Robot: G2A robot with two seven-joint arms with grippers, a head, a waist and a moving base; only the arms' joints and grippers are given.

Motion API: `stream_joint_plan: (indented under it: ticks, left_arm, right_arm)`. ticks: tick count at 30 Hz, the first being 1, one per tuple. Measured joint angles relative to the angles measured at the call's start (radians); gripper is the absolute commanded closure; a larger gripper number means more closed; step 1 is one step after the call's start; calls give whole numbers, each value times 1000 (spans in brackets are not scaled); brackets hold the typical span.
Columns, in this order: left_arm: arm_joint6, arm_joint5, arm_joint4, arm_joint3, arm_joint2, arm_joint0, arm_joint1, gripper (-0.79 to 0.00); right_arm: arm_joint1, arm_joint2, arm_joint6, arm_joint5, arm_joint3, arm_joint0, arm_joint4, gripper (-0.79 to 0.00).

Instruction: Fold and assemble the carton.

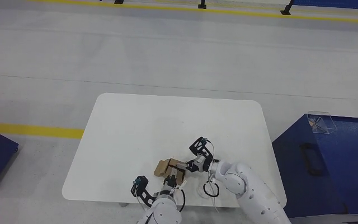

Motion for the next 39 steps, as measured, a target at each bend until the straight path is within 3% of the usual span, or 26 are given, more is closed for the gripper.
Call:
stream_joint_plan:
  ticks: [8,18,24,30,34,39]
  left_arm:
    - [-48,0,37,127,-1,-51,-24,-785]
    - [-26,0,36,167,-17,-59,-68,-785]
    - [18,0,38,88,-41,-13,-90,-785]
    - [57,0,-21,-70,-82,48,-112,-785]
    - [54,0,-89,-155,-107,67,-116,-785]
    - [50,0,-88,-170,-96,69,-112,-785]
  right_arm:
    - [-2,-13,-23,52,-8,-13,-71,-785]
    - [-4,-4,-83,75,-19,-14,-89,-785]
    - [15,81,-115,38,-77,-70,-55,-785]
    - [42,181,-37,33,-111,-142,-97,-785]
    - [46,181,4,34,-92,-156,-121,-785]
    - [31,128,24,61,-26,-120,-82,-785]
